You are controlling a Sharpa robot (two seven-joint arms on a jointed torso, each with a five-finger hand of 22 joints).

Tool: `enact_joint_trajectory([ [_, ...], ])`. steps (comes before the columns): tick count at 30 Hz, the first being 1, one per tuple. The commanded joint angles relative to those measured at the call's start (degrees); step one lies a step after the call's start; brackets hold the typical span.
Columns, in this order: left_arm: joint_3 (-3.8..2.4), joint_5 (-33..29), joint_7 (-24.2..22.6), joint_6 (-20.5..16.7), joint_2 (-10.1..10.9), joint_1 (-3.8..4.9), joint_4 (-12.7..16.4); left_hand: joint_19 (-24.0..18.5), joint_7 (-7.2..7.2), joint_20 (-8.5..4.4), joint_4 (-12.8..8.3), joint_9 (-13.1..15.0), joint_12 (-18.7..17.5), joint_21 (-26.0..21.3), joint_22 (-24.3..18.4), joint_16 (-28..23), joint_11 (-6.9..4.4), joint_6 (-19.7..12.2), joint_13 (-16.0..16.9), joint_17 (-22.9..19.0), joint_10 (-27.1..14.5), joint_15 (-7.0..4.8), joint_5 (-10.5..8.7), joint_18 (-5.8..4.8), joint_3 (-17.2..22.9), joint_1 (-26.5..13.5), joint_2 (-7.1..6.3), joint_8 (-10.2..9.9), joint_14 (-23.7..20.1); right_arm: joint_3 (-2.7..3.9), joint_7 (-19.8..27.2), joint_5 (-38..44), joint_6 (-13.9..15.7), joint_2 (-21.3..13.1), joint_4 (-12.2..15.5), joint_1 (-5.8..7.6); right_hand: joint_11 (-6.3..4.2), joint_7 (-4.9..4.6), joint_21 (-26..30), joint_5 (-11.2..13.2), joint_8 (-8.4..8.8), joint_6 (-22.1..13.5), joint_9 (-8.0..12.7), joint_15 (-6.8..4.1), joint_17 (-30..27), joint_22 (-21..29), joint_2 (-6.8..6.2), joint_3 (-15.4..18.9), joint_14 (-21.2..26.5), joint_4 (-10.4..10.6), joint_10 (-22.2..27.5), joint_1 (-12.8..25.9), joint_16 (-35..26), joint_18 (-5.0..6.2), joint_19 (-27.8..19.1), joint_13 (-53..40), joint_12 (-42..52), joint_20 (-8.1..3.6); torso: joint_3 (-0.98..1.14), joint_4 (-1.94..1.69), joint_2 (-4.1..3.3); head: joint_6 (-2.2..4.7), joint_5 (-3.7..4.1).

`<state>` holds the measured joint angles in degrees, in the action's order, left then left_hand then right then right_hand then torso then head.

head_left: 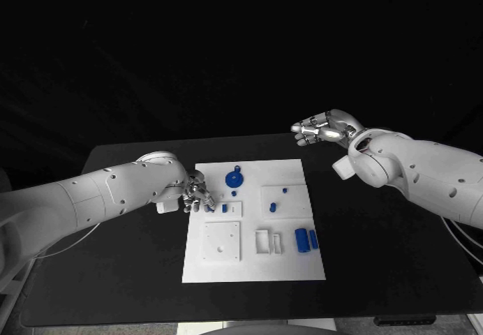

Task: Assemble the parts on the task board

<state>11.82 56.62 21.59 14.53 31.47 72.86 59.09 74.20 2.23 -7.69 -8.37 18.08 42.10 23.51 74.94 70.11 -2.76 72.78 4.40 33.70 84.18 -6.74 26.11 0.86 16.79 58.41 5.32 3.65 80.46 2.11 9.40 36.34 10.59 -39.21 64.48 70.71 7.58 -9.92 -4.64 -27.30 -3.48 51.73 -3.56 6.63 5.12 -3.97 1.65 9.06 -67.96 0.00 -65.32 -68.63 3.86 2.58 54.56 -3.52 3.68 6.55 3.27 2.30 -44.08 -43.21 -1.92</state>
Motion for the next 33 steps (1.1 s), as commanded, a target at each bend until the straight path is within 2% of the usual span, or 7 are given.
enact_joint_trajectory([
  [1,-0.01,1.1,0.13,1.68,0.13,0.0,0.2,-0.31,-2.13,-0.08,-7.52,0.25,0.32,0.4,1.16,0.34,-2.04,2.44,-0.07,0.19,2.67,-0.13,0.41,0.37,7.93,0.39,-0.1,0.2,0.45,0.03,0.32,0.12,-0.9,0.0,0.06,-0.03,0.01,0.09,0.05,-0.2,0.07,-0.48,0.07,0.08,-0.08,0.1,0.02,-0.01,0.36,-0.39,0.27,0.3,-0.29,-0.44,-0.31,0.05,-0.18,0.12,-0.04,-0.01,-0.01,-0.03,-0.02],
  [11,0.01,1.21,0.61,1.81,-0.01,-0.01,0.16,-0.37,-2.13,-0.09,-7.45,0.49,0.47,0.52,1.15,0.25,-2.03,2.42,-0.12,0.12,2.67,-0.13,0.55,0.37,8.03,0.28,-0.1,0.17,0.41,0.03,0.35,0.13,-0.89,0.0,0.07,-0.04,0.01,0.09,0.05,-0.2,0.07,-0.48,0.07,0.08,-0.08,0.1,0.02,-0.01,0.36,-0.39,0.27,0.3,-0.29,-0.44,-0.31,0.05,-0.18,0.12,-0.05,-0.05,-0.01,-0.01,-0.18],
  [19,0.02,1.23,0.74,0.68,-0.12,-0.02,0.32,-0.31,-2.14,-0.1,-7.37,0.55,0.58,0.59,1.13,0.12,-2.01,2.36,-0.09,0.05,2.67,-0.14,0.36,0.38,8.04,0.16,-0.04,0.16,0.49,0.03,0.38,0.13,-0.88,-0.01,0.1,-0.04,0.01,0.1,0.05,-0.32,0.06,-0.42,0.06,0.07,-0.09,0.09,0.04,-0.04,0.37,-0.41,0.28,0.34,-0.3,-0.43,-0.31,0.05,-0.18,0.12,0.07,0.06,0.0,-0.1,-0.15],
  [33,0.03,1.37,1.18,-0.6,-0.23,-0.04,0.49,-0.3,-2.12,-0.12,-7.3,0.6,0.54,0.6,1.1,-0.04,-2.0,2.32,-0.11,-0.09,2.66,-0.15,0.28,0.38,8.04,0.08,0.03,0.16,0.51,0.03,0.38,0.14,-0.85,-0.09,0.14,-0.04,0.01,0.1,0.05,-0.32,0.06,-0.42,0.06,0.07,-0.09,0.09,0.04,-0.04,0.37,-0.41,0.28,0.34,-0.3,-0.43,-0.31,0.05,-0.18,0.12,0.03,0.02,0.0,0.03,-0.11],
])
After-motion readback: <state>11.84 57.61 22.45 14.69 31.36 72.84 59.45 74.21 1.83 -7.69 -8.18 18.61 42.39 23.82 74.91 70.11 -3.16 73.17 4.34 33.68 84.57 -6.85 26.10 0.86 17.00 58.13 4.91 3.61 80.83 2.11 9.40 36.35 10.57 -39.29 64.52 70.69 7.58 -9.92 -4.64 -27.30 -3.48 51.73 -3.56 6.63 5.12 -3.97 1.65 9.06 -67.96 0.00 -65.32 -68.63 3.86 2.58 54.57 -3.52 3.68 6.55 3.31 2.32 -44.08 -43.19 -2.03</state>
